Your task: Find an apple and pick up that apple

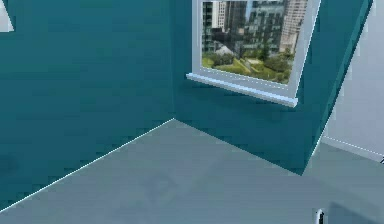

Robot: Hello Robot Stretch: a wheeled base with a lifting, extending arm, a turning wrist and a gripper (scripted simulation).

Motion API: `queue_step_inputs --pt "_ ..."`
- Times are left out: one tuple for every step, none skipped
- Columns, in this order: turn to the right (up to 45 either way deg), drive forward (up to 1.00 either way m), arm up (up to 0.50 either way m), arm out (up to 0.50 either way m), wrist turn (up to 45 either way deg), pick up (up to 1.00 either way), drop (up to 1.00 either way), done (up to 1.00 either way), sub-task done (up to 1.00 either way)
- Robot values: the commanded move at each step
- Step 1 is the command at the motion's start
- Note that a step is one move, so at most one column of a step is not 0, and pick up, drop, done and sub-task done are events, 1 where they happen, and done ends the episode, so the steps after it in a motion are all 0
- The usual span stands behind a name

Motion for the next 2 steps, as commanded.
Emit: queue_step_inputs --pt "0.0 0.0 0.5 0.0 0.0 0.0 0.0 0.0 0.0" --pt "0.0 0.0 0.38 0.0 0.0 0.0 0.0 0.0 0.0"
